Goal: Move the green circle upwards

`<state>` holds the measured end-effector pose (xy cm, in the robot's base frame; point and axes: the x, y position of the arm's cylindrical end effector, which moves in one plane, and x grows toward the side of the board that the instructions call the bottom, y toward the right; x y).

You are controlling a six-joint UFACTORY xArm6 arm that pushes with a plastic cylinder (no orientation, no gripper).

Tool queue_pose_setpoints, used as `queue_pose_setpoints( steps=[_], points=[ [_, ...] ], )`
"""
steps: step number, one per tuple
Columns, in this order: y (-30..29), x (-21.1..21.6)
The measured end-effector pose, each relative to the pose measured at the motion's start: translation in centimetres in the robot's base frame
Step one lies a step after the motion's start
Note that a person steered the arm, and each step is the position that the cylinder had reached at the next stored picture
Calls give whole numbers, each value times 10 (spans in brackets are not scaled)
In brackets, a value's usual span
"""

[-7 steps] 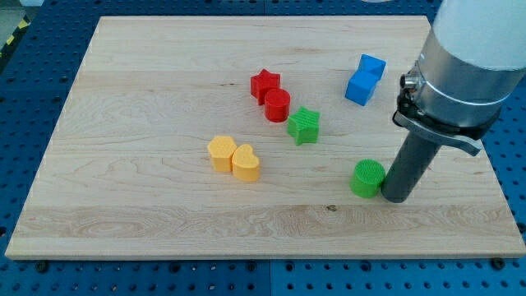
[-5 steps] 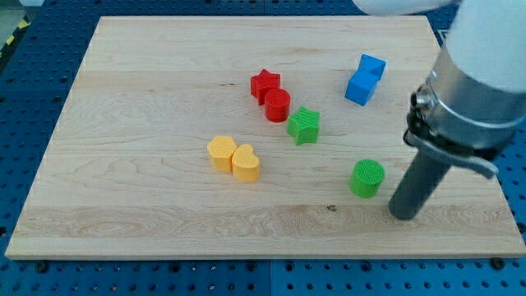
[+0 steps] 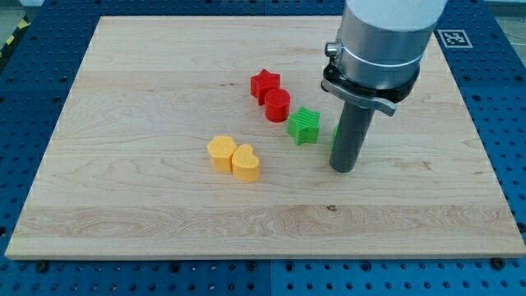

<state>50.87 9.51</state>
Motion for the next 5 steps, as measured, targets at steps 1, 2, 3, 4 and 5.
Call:
queue_pose_setpoints(
  steps=[1,2,3,4,5],
  points=[
    [-3,-5],
    [-3,3],
    [-3,3],
    [-3,4],
    [-3,4]
  ],
)
